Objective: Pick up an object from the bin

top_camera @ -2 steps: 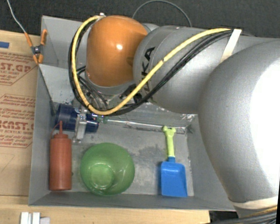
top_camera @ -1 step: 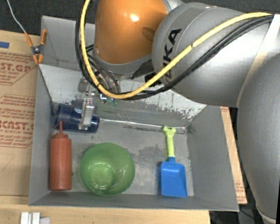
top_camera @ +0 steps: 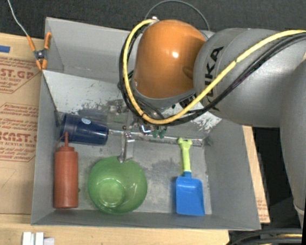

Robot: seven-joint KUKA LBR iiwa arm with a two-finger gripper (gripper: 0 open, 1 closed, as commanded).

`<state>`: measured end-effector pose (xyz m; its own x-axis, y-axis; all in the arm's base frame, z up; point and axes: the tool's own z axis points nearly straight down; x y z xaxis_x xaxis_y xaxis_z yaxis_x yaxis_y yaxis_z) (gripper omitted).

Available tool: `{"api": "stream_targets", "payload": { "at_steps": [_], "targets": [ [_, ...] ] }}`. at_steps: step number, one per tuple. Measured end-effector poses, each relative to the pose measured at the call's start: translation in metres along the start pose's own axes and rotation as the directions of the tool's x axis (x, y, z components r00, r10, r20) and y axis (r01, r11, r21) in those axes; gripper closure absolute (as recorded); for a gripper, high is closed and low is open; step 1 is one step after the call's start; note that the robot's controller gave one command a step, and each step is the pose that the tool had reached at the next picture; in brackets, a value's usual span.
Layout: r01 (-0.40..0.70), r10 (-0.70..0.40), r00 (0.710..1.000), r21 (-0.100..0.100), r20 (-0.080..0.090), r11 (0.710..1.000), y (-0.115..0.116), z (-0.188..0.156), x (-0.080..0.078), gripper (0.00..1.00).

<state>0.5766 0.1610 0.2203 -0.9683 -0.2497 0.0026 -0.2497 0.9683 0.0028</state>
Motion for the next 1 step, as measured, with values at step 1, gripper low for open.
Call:
{"api": "stream_targets", "payload": {
  "at_steps": [1],
  "targets": [
    [-0.239,0.239,0.971,-0.001,0.004,0.971,0.0548,-0.0184,-0.0241,0.00]
  ]
}}
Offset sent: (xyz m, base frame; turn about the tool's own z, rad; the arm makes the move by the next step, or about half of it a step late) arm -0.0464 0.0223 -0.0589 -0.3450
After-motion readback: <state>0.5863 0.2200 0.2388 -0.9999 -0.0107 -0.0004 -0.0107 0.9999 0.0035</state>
